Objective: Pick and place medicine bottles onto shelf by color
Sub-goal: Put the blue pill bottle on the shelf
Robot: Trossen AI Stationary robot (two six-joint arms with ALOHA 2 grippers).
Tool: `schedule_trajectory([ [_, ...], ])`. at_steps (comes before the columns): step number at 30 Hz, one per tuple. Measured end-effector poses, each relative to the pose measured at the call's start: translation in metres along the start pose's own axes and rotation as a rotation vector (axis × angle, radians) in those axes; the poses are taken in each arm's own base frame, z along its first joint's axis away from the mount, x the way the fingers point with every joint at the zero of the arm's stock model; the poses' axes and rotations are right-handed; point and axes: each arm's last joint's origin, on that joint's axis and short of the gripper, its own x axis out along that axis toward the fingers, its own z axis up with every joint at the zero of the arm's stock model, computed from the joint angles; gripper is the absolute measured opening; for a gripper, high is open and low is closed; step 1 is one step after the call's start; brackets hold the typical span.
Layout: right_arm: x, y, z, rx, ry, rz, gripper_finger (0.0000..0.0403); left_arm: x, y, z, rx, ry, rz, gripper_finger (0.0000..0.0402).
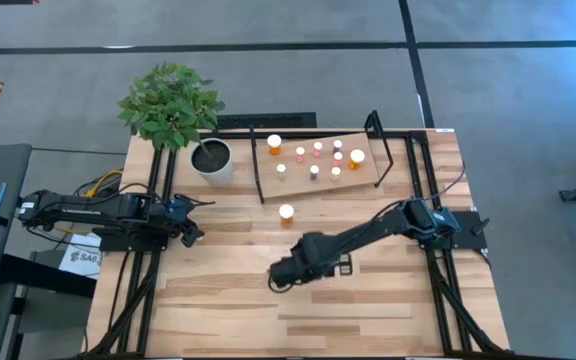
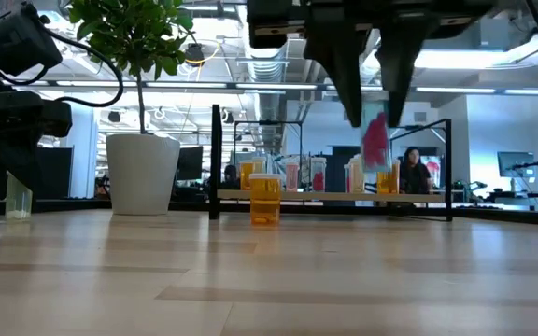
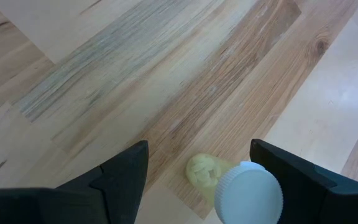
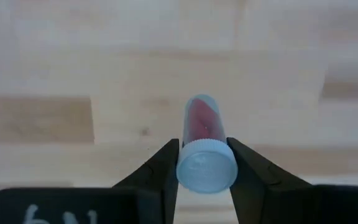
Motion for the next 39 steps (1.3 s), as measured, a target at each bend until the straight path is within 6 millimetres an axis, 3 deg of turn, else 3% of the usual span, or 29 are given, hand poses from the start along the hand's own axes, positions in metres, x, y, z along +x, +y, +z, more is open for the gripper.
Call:
schedule_trajectory([
  [6,-0.02,-0.007,0.045,-0.014,-0.096,-0.007,0.0123,0.0,0.0,0.0,0.0,0.0,0.0,0.0267],
  [19,-0.022,-0.014,0.165,-0.206,-0.103,-0.056,0.0123,0.0,0.0,0.0,0.0,0.0,0.0,0.0267],
  [28,-0.023,-0.024,0.233,-0.301,-0.139,-0.036,0.0123,0.0,0.0,0.0,0.0,0.0,0.0,0.0267],
  [32,-0.021,-0.024,0.249,-0.34,-0.141,-0.009,0.0123,0.0,0.0,0.0,0.0,0.0,0.0,0.0267],
  [39,-0.021,-0.025,0.248,-0.352,-0.126,-0.012,0.0118,0.0,0.0,0.0,0.0,0.0,0.0,0.0267],
])
